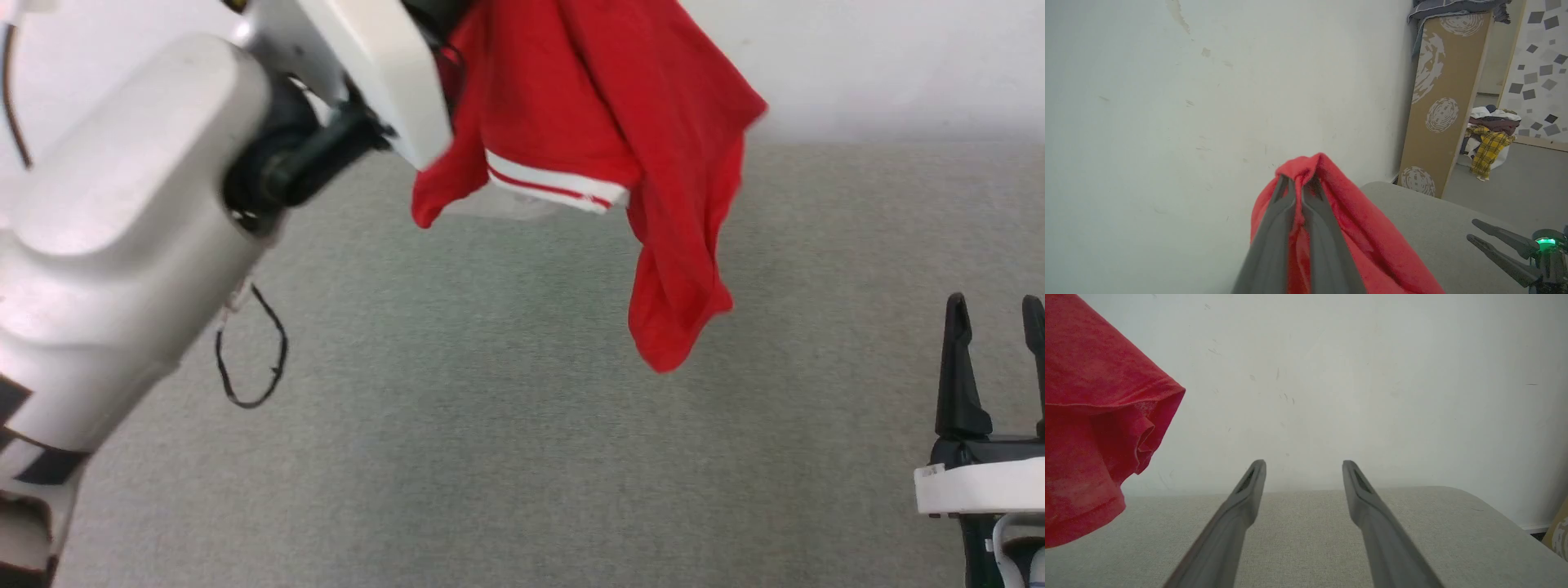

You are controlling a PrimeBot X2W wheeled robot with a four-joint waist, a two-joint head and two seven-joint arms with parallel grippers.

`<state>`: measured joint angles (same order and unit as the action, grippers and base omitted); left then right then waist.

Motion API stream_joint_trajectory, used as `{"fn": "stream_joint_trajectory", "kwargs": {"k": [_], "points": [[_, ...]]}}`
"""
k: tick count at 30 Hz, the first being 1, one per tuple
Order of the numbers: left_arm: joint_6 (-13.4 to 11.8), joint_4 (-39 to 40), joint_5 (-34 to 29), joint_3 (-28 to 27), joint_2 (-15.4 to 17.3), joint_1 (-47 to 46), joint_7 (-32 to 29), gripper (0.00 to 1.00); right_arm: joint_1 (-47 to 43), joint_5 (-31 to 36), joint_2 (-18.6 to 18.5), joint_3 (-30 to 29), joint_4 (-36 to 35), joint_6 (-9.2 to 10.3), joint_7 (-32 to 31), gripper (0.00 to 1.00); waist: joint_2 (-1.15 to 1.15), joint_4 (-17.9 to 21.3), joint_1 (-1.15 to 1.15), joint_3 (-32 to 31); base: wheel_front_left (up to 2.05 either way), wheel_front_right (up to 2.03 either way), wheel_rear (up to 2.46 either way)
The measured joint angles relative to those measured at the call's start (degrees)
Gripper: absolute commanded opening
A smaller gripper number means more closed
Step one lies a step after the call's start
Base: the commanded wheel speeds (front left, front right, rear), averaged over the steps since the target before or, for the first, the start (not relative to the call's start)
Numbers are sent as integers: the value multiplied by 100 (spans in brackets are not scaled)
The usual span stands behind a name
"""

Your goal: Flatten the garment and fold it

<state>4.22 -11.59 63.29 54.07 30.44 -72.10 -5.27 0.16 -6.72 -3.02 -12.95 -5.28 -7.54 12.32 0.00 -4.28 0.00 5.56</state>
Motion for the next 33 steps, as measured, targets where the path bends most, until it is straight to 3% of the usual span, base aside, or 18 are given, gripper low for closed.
{"fn": "stream_joint_trajectory", "kwargs": {"k": [14, 22, 27, 33], "points": [[-501, 46, -35, 391, -1198, 967, 839, 0, -41, -193, -1, -5, 360, 0, 141, 100, 0, 608, 0, -154, 0, 0, 0], [-720, -733, -815, 1315, -1639, 1521, 1158, 0, -115, -192, -1, -31, 354, 0, 157, 100, 0, 719, 0, -72, 0, 0, 0], [-712, -1588, -1136, 1748, -1895, 1919, 970, 0, -107, -192, -2, 20, 358, 0, 157, 100, 0, 710, 1, 66, 0, 0, 0], [-394, -2626, -1265, 1874, -2161, 2440, 305, 0, -63, -192, -1, 122, 436, 0, 157, 100, 0, 744, 0, 98, 0, 0, 0]]}}
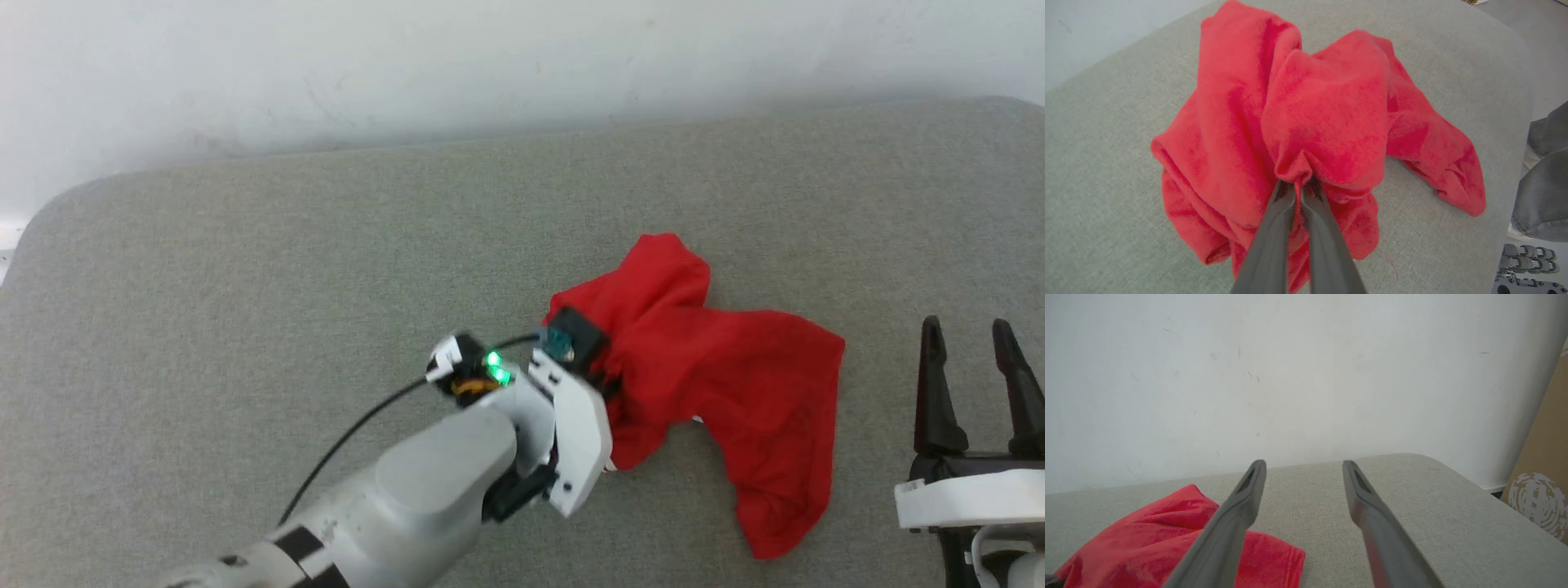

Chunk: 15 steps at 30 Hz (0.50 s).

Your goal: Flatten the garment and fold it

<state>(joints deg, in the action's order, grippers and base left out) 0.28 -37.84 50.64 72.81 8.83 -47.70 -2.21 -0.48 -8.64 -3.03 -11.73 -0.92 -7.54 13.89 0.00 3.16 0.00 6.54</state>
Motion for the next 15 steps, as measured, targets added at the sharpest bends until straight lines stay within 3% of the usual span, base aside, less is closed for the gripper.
{"fn": "stream_joint_trajectory", "kwargs": {"k": [4, 5, 6, 15], "points": [[67, -452, -35, 24, -162, 187, -191, 2, 3, -1, 0, 16, 65, 0, 1, 100, 0, 7, 0, -50, 0, 0, 0], [66, -530, -32, 14, -193, 189, -158, 46, 1, -1, 0, 9, 77, 0, 0, 100, 0, 0, 0, -66, 0, 0, 0], [66, -590, -26, -3, -222, 190, -101, 100, -3, -1, 0, -3, 86, 0, 0, 100, 0, -15, 0, -81, 0, 0, 0], [67, -381, 314, -527, -288, 199, 660, 100, -75, -11, 1, -68, 105, 0, -4, 100, 0, -293, 0, -230, 0, 0, 0]]}}
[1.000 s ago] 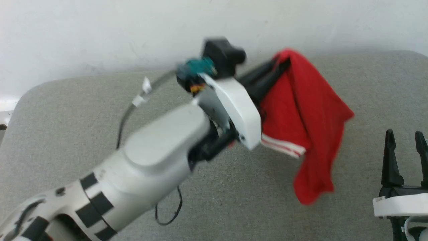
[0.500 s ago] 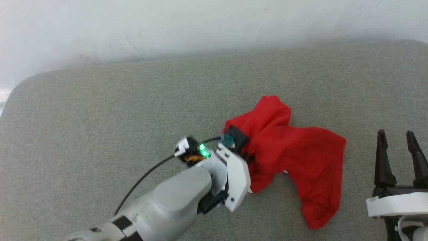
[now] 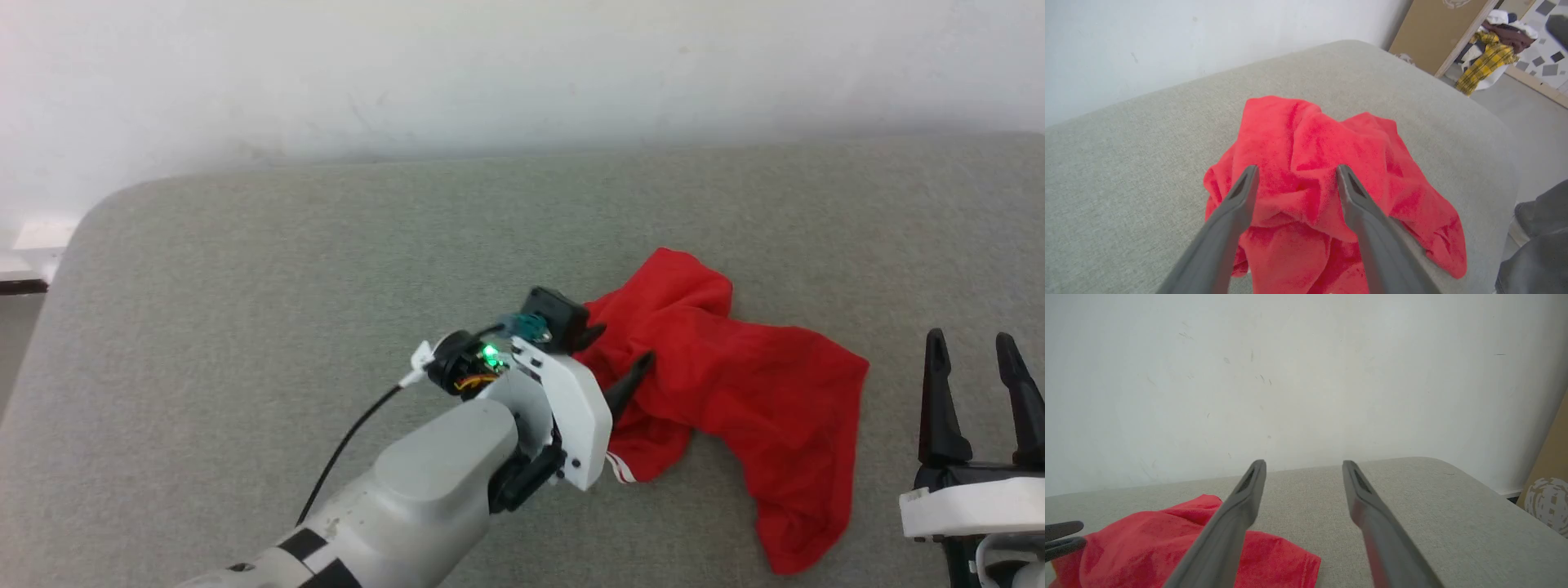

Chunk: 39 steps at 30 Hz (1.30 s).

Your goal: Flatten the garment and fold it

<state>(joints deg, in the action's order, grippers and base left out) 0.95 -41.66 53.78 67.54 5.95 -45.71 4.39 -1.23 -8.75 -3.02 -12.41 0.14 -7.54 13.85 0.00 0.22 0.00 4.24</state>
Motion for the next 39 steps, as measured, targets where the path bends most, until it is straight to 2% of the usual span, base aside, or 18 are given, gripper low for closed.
{"fn": "stream_joint_trajectory", "kwargs": {"k": [4, 9, 13, 17, 21, 26, 30, 35, 39], "points": [[-178, 539, 81, -354, 278, 125, 487, 100, -1, -5, -1, -19, 7, 0, -2, 100, 0, -141, 0, -67, 0, 0, 0], [-834, 1559, 98, -985, 993, 492, 949, 100, -30, -35, 0, -15, -1, 0, -5, 100, 0, -259, 0, -153, 0, 0, 0], [-1489, 2753, -325, -1773, 1564, 1060, 1028, 100, -81, -44, 0, -12, -13, 0, -19, 100, 0, -302, 0, -215, 0, 0, 0], [-1763, 4002, -1129, -2595, 1892, 1959, 1034, 100, -143, -76, -1, 3, -14, 0, -18, 100, 0, -315, 0, -229, 0, 0, 0], [-1975, 4686, -1740, -3300, 1956, 2981, 1033, 100, -159, -94, -1, 45, -19, 0, -19, 100, 0, -305, 0, -216, 0, 0, 0], [-1980, 5176, -2340, -4335, 1798, 4108, 1034, 100, -199, -143, 0, 163, -10, 0, -19, 100, 0, -265, 0, -214, 0, 0, 0], [-1768, 5253, -2603, -5015, 1436, 4969, 1033, 100, -276, -160, -1, 210, 34, 0, -19, 100, 0, -266, -1, -226, 0, 0, 0], [-1432, 5042, -3284, -5187, 1298, 5471, 1033, 100, -297, -193, 0, 268, 97, 0, -19, 100, 0, -311, -1, -205, 0, 0, 0], [-1203, 4981, -3479, -5342, 1035, 5500, 1033, 100, -287, -303, 0, 247, 93, 0, -77, 100, 0, -363, 0, -155, 0, 0, 0]]}}
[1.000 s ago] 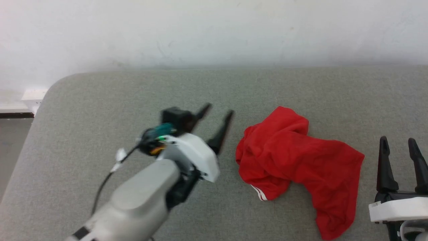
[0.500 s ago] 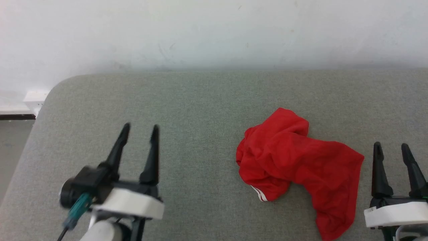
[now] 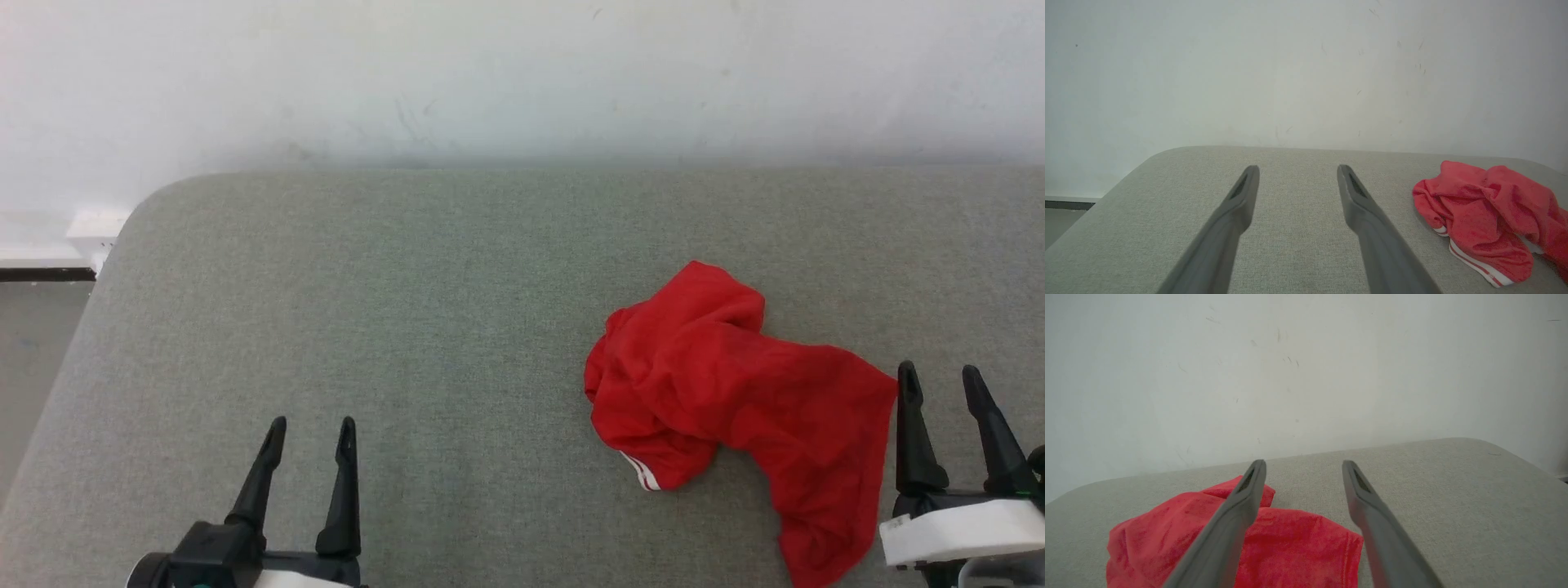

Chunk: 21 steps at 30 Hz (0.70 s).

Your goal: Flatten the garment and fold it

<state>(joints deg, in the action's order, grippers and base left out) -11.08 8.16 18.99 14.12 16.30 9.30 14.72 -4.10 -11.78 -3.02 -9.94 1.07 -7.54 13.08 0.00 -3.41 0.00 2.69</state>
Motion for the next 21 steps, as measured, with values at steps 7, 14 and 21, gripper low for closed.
{"fn": "stream_joint_trajectory", "kwargs": {"k": [7, 14, 21], "points": [[377, -69, -267, -241, -309, -12, 1, 100, 253, -230, -2, 105, 9, 1, -1217, 100, 0, -85, 0, 114, 0, 0, 0], [723, -222, -441, -334, -591, -129, 0, 100, 410, 2, -240, 369, 112, 0, -3066, 100, 0, -181, 0, 240, 0, 0, 0], [962, -383, -580, -486, -728, -147, 0, 100, 404, 19, -687, 604, 552, 1, -4230, 100, 0, -321, 1, 333, 0, 0, 0]]}}
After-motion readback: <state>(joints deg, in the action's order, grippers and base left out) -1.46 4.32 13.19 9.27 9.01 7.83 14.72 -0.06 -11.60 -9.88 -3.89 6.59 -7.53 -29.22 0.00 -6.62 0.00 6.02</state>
